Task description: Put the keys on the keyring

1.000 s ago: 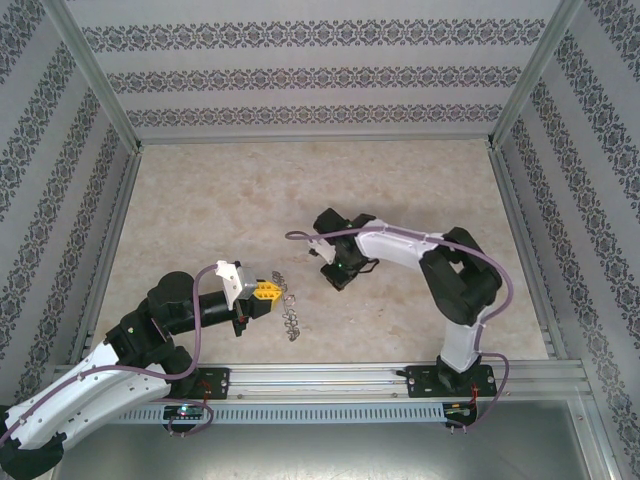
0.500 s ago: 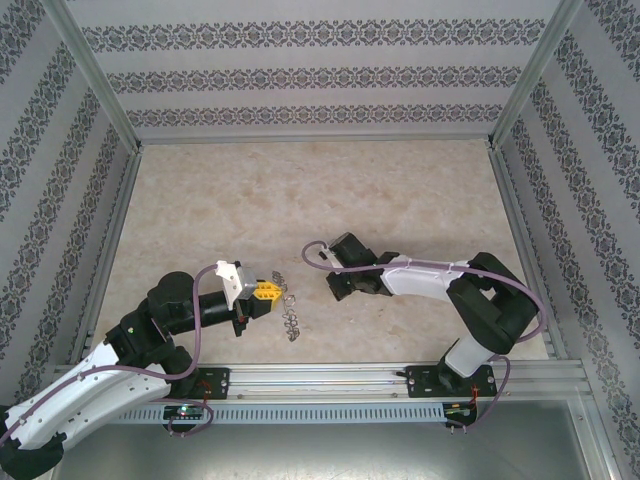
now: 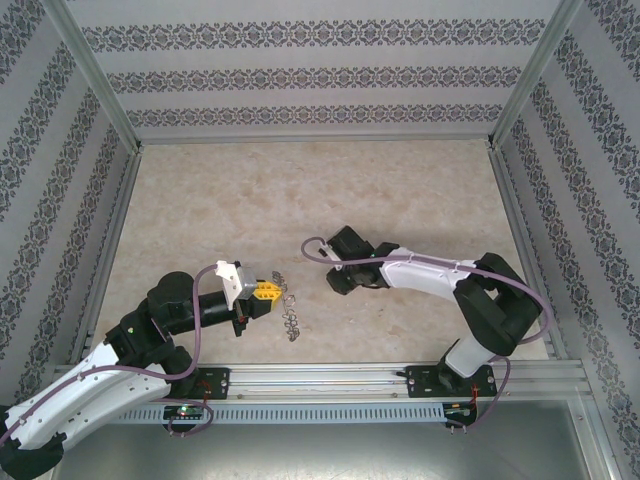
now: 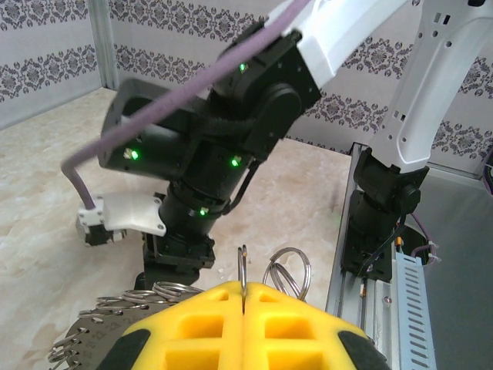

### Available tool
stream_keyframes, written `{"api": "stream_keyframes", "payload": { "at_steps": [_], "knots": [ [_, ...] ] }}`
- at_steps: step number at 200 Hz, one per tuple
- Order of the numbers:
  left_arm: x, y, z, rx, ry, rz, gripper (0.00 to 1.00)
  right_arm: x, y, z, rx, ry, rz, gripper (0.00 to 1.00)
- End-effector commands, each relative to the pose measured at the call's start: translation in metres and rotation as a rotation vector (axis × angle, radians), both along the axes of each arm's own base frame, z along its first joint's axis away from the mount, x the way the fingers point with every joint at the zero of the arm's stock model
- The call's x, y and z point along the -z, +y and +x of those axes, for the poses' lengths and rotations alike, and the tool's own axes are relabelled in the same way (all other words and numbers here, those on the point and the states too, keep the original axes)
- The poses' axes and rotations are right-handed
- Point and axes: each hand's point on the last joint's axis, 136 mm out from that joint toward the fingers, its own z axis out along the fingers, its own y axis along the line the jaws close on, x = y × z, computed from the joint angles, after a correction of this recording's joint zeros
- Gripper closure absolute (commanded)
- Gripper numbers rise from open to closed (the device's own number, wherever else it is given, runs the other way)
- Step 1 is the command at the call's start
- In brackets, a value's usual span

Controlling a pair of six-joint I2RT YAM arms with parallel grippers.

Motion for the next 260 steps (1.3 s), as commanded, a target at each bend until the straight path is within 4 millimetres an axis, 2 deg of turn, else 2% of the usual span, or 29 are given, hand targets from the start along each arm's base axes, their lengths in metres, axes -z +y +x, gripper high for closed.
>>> {"api": "stream_keyframes", "payload": {
  "at_steps": [1,16,80,150,203,260],
  "knots": [
    [-0.014,-0.002,-0.005,0.02,-0.025,-0.047,1.0,-0.019,-0.009,0.0,-0.035,0.033,-0.052,0.73],
    [-0.014,-0.001,-0.005,0.019,-0.026,-0.048,1.0,-0.024,-0.007,0.001,-0.069,0.083,-0.072,0.73],
    [-0.015,-0.001,-0.006,0.018,-0.028,-0.047,1.0,-0.012,0.01,0.005,-0.195,0.31,-0.203,0.73],
    [-0.014,-0.002,-0.007,0.025,-0.039,-0.038,1.0,-0.002,0.019,0.012,-0.233,0.382,-0.265,0.71],
    [-0.015,-0.002,-0.008,0.028,-0.045,-0.039,1.0,0.01,0.014,0.012,-0.247,0.424,-0.318,0.72],
    [-0.015,-0.002,-0.009,0.028,-0.048,-0.037,1.0,0.019,0.018,0.015,-0.258,0.452,-0.319,0.71]
  ]
}}
